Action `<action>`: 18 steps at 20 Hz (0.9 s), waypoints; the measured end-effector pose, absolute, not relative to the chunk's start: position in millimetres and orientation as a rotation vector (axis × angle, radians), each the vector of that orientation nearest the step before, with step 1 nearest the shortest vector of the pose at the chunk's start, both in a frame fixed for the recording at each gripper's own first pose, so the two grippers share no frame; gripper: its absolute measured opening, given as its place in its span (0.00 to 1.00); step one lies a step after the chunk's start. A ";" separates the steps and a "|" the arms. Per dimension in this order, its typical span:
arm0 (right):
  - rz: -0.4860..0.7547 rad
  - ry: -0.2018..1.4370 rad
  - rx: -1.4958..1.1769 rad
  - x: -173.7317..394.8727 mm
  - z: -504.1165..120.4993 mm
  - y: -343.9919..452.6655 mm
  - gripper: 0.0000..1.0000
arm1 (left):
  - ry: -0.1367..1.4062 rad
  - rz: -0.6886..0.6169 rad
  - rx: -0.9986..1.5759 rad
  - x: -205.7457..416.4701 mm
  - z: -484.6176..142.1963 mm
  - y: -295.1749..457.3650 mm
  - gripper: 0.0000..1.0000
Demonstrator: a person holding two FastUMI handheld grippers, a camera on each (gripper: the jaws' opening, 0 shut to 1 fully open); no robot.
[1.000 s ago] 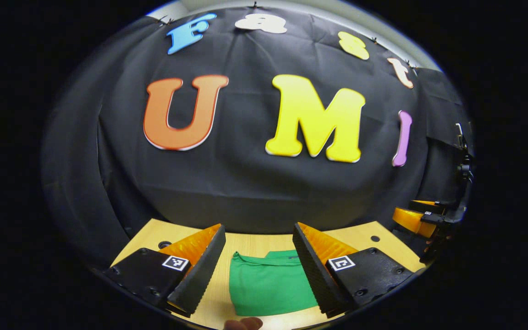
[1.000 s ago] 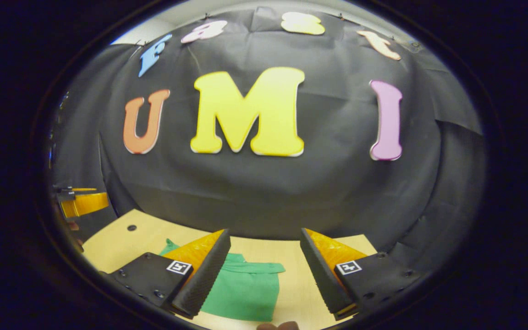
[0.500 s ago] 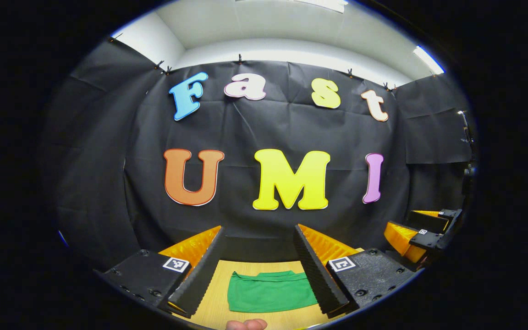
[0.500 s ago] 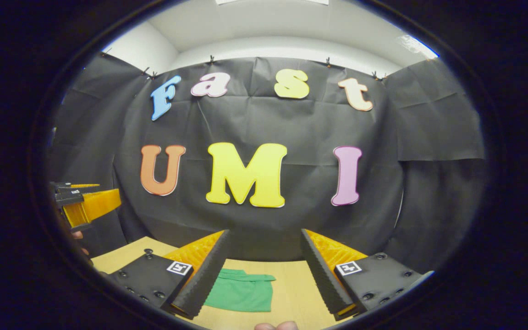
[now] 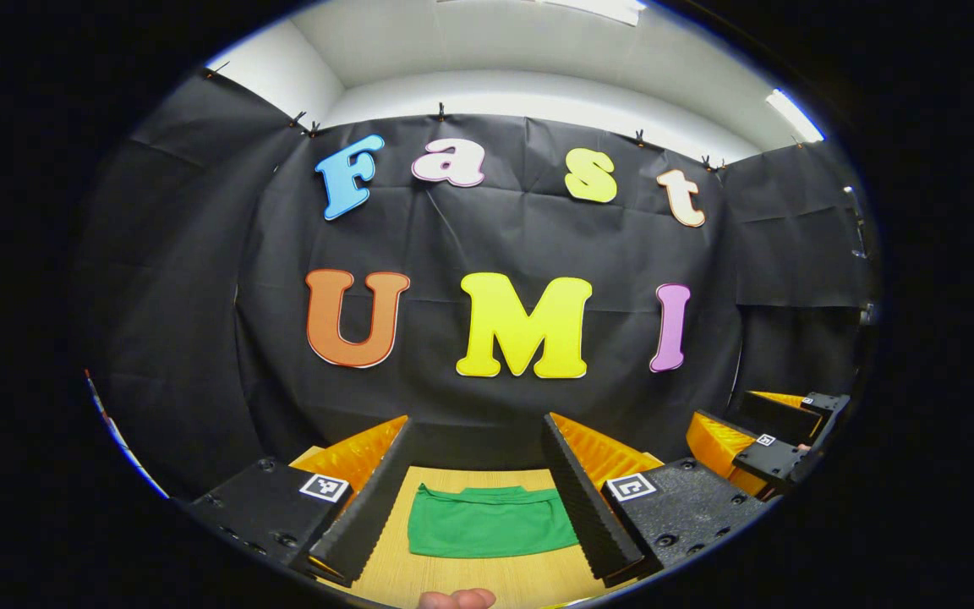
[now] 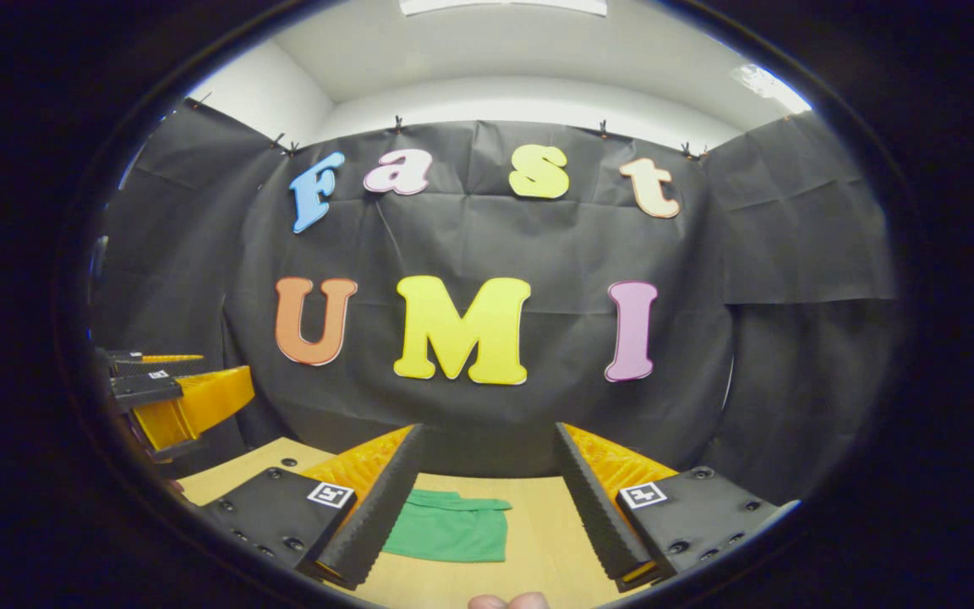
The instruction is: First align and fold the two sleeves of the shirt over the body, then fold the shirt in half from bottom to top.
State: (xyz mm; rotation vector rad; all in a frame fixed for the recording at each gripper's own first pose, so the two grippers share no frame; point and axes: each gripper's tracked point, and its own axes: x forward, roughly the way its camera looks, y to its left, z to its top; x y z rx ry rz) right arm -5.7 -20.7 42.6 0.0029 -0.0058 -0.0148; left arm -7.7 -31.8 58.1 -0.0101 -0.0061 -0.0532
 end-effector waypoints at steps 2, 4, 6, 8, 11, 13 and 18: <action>-0.010 0.005 0.004 -7.5 40.8 -19.4 0.98 | -0.012 -0.049 -0.008 -8.3 58.7 -32.0 0.95; -0.010 0.011 0.008 -8.6 39.0 -19.3 0.99 | -0.008 -0.048 -0.002 -8.8 57.2 -32.0 0.94; -0.014 0.017 0.015 -7.2 37.2 -20.3 0.97 | -0.001 -0.048 -0.005 -8.9 57.1 -32.2 0.94; -0.018 0.017 0.020 -7.6 37.8 -20.9 0.97 | -0.006 -0.038 -0.007 -7.7 58.8 -30.9 0.94; -0.017 0.017 0.026 -6.9 37.4 -21.0 0.98 | -0.008 -0.022 -0.003 -7.5 58.5 -29.3 0.95; -0.012 0.019 0.023 -6.1 37.7 -20.6 0.98 | -0.011 -0.014 -0.007 -6.8 59.3 -28.8 0.94; 0.004 0.013 0.005 -4.2 40.2 -18.8 0.97 | -0.001 0.004 -0.007 -5.1 55.2 -25.2 0.95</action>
